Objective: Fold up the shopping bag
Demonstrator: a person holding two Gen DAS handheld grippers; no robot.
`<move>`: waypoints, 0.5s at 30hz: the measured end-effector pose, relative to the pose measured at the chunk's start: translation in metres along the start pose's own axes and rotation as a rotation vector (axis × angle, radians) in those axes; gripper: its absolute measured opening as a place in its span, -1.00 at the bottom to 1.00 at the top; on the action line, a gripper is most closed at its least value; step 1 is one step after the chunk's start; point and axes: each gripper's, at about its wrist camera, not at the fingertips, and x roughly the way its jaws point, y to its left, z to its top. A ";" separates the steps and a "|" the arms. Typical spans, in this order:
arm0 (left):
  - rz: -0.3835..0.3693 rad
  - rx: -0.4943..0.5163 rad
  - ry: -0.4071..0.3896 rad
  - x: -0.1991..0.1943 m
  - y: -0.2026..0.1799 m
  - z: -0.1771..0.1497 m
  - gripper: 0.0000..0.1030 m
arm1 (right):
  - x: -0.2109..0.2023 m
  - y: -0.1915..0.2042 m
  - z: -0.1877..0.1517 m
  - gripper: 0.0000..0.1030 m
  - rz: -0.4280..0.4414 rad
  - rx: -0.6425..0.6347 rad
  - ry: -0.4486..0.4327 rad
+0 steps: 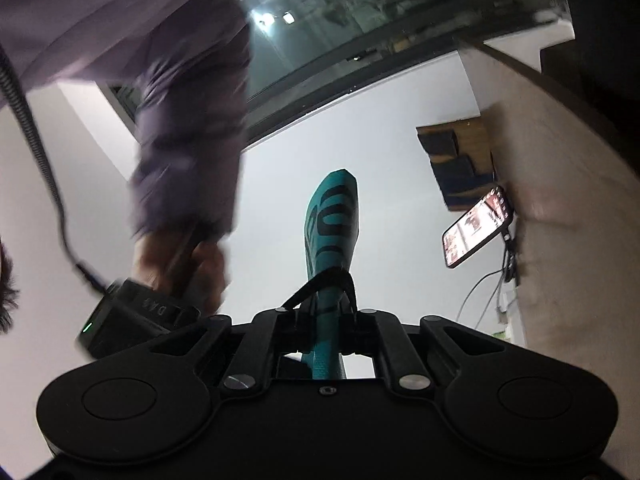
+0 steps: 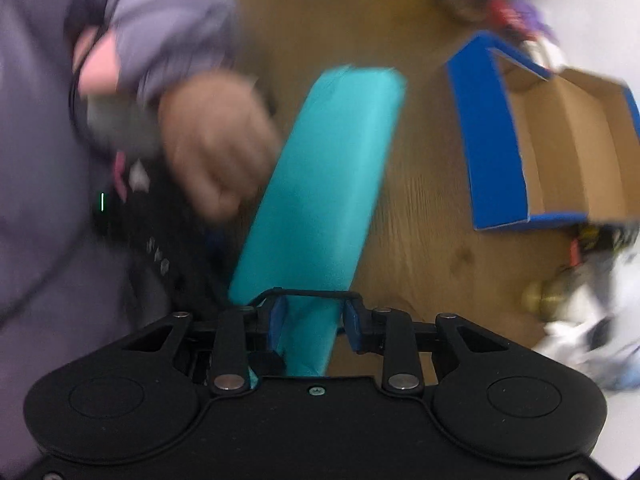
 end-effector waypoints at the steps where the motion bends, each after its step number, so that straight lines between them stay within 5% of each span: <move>1: 0.012 0.009 0.002 0.002 -0.001 0.000 -0.82 | -0.003 0.006 0.001 -0.37 -0.026 -0.039 0.020; 3: 0.029 0.009 0.015 0.003 0.000 -0.002 -0.82 | -0.012 0.014 -0.005 -0.27 -0.097 -0.078 0.024; 5: 0.022 -0.013 0.056 0.011 0.001 -0.009 -0.81 | -0.026 0.016 -0.020 0.02 -0.258 -0.072 0.008; 7: 0.003 -0.051 0.127 0.014 0.007 -0.017 -0.80 | -0.046 0.011 -0.041 0.04 -0.418 -0.007 -0.043; 9: -0.021 -0.119 0.224 0.023 0.012 -0.028 -0.80 | -0.054 0.026 -0.071 0.14 -0.546 0.064 -0.178; 11: -0.025 -0.191 0.336 0.037 0.019 -0.040 -0.80 | -0.057 0.049 -0.104 0.80 -0.682 0.124 -0.335; 13: -0.025 -0.219 0.396 0.044 0.022 -0.050 -0.80 | -0.054 0.073 -0.134 0.92 -0.811 0.183 -0.472; 15: -0.029 -0.227 0.428 0.048 0.024 -0.057 -0.80 | -0.015 0.111 -0.150 0.92 -0.916 0.228 -0.491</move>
